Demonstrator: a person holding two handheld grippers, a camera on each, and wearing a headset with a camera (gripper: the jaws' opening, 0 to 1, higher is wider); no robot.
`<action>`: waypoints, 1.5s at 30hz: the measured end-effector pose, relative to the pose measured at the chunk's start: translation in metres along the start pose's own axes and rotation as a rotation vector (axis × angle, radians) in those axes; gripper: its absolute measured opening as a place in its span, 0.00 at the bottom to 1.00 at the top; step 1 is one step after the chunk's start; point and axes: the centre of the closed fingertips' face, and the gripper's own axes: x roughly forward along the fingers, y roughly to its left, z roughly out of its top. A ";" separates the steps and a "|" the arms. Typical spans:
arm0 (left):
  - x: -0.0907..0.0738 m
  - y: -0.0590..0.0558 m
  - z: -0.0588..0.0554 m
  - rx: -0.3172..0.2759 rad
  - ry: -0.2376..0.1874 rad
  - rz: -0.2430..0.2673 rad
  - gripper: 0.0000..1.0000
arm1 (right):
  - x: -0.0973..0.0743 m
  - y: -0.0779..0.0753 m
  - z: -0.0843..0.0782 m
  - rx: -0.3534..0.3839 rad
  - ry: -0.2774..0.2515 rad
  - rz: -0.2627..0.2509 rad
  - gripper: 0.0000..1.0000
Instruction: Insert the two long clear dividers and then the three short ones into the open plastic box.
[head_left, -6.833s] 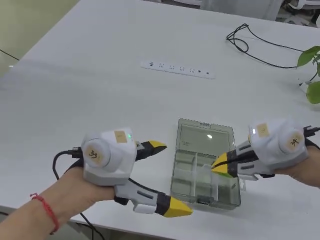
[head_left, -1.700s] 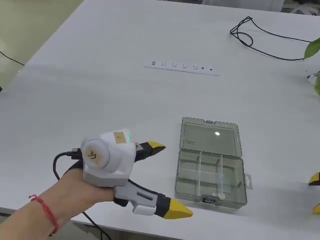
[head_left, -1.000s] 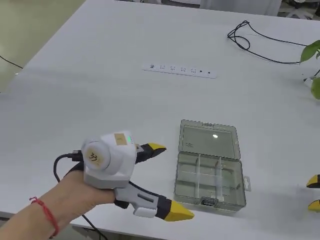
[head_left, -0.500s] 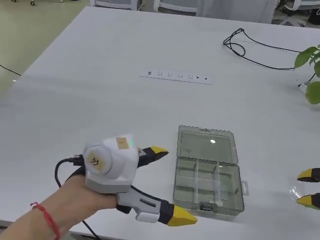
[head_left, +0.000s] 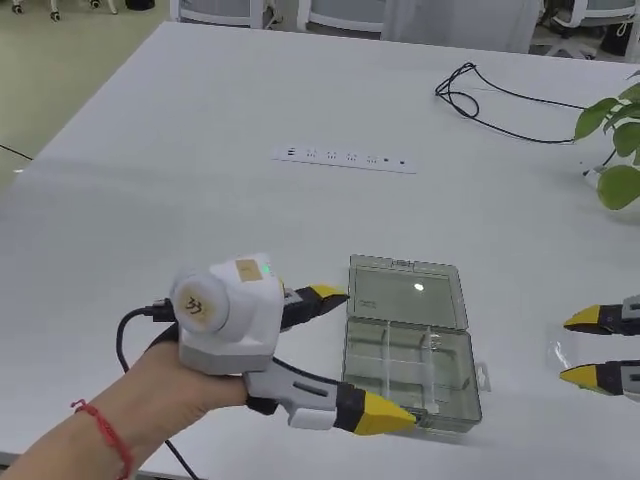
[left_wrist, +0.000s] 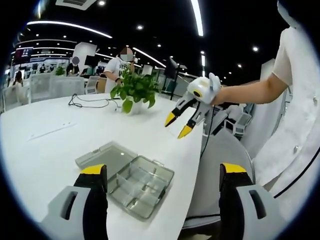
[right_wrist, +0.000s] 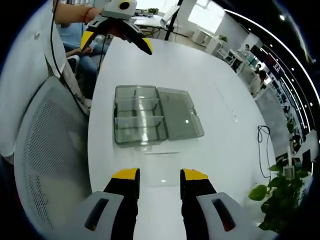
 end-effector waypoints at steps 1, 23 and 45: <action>0.002 0.000 0.003 -0.011 -0.006 0.000 0.93 | -0.001 0.001 0.005 -0.004 -0.003 -0.003 0.33; 0.034 -0.020 0.034 -0.337 -0.095 -0.067 0.54 | -0.004 0.021 0.092 -0.156 -0.037 -0.059 0.33; 0.045 -0.031 0.029 -0.490 -0.107 -0.117 0.08 | -0.009 0.039 0.129 -0.168 -0.063 -0.072 0.33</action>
